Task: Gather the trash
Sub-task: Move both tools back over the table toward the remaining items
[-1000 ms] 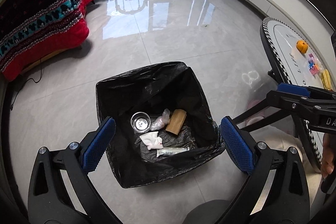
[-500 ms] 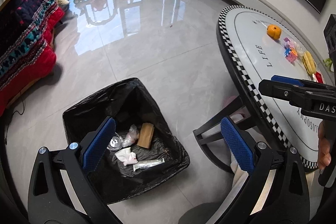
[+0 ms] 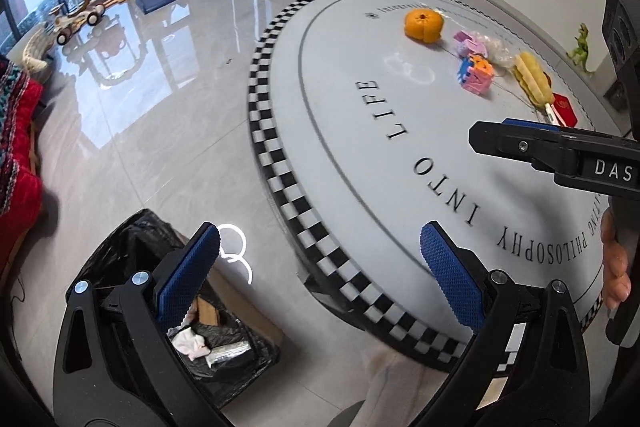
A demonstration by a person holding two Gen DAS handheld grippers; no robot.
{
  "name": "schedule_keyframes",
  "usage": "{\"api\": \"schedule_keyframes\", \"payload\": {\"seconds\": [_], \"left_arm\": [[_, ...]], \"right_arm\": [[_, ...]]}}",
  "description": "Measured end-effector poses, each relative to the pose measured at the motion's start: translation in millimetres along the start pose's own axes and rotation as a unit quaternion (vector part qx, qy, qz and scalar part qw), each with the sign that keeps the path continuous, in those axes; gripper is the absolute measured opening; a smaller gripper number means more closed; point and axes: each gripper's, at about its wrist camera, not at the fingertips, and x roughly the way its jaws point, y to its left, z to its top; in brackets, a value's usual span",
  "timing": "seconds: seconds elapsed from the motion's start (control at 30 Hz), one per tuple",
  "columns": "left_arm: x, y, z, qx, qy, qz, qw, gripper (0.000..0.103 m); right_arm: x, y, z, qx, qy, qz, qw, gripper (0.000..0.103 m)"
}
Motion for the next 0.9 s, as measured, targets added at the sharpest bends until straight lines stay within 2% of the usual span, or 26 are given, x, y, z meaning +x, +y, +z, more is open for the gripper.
{"api": "schedule_keyframes", "payload": {"seconds": [0.53, 0.9], "left_arm": [[69.2, -121.8, 74.0, 0.082, 0.027, -0.043, 0.9954, 0.097], [100.4, -165.4, 110.3, 0.1, 0.04, -0.06, 0.9923, 0.097]], "right_arm": [[-27.1, -137.2, 37.1, 0.084, -0.032, -0.065, 0.994, 0.066], [-36.8, -214.7, 54.2, 0.122, -0.039, -0.107, 0.986, 0.066]]}}
